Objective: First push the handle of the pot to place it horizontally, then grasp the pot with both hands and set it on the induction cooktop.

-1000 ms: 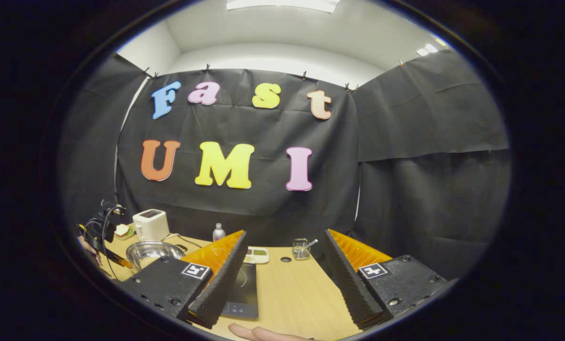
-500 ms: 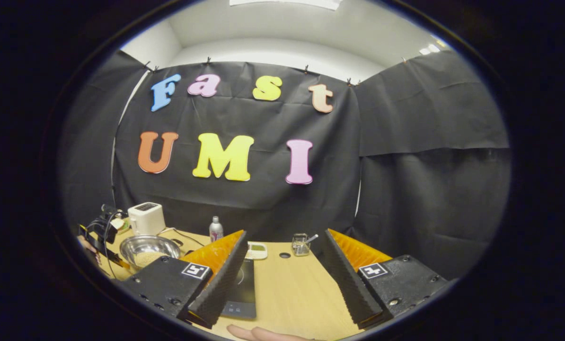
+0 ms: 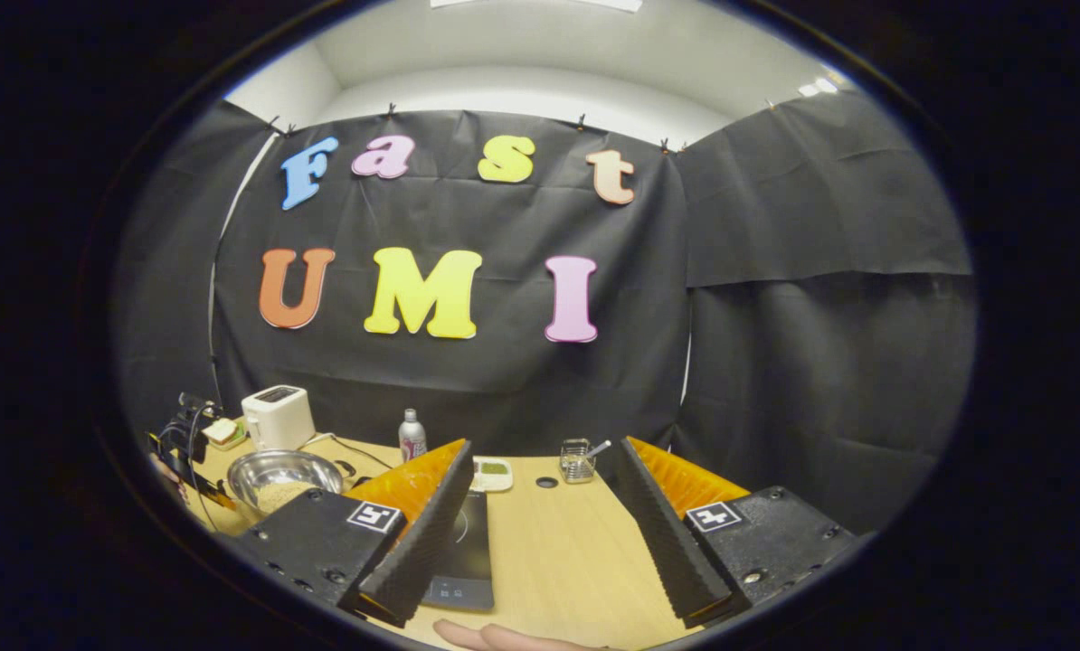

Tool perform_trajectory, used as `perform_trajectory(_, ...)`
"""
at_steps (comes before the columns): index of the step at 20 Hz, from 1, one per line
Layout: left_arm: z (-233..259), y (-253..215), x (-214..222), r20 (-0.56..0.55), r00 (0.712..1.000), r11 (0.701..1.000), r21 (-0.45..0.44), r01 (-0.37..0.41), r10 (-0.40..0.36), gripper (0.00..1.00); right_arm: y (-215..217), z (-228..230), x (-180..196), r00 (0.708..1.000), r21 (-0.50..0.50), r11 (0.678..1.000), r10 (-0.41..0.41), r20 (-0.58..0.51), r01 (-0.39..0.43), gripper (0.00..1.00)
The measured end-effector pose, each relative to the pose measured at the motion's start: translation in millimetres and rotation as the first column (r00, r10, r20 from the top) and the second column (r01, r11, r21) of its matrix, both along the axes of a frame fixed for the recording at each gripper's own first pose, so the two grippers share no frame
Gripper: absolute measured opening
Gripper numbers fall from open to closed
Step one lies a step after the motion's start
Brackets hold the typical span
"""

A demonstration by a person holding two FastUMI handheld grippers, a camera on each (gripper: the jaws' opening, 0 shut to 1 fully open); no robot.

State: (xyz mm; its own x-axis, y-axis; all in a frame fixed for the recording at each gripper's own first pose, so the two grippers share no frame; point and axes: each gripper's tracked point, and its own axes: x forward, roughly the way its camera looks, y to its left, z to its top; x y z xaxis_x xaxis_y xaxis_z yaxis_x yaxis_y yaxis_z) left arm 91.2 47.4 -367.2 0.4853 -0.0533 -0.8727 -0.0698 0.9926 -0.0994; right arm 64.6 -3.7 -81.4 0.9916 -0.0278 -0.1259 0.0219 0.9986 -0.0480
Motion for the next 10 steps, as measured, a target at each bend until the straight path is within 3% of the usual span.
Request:
perform_trajectory(4,-1.9,15.3,11.1,0.006,1.000,1.000,0.009,-0.022,0.022,0.00,-0.8,13.3,0.2,0.999,0.013,1.000,-0.013,0.033,0.013,0.97)
perform_trajectory(5,-2.5,17.9,12.8,0.004,1.000,1.000,0.008,-0.025,0.025,0.10,0.7,14.9,1.0,0.999,0.013,1.000,-0.016,0.040,0.015,0.97)
perform_trajectory(7,-3.3,25.0,20.0,0.004,1.000,1.000,0.008,-0.029,0.029,0.00,5.3,19.2,1.9,0.999,0.016,1.000,-0.011,0.052,0.010,0.97)
perform_trajectory(8,-4.0,29.2,23.8,0.003,0.999,0.999,0.011,-0.032,0.032,0.10,7.9,21.6,2.3,0.998,0.017,1.000,-0.010,0.058,0.009,0.97)
perform_trajectory(9,-4.8,33.4,28.3,0.001,0.999,0.999,0.011,-0.039,0.039,0.00,9.3,24.0,3.8,0.998,0.018,1.000,-0.009,0.066,0.008,0.97)
perform_trajectory(10,-4.9,37.5,34.0,0.000,0.999,0.999,0.008,-0.043,0.043,0.00,11.5,26.3,5.5,0.997,0.016,1.000,-0.010,0.072,0.009,0.97)
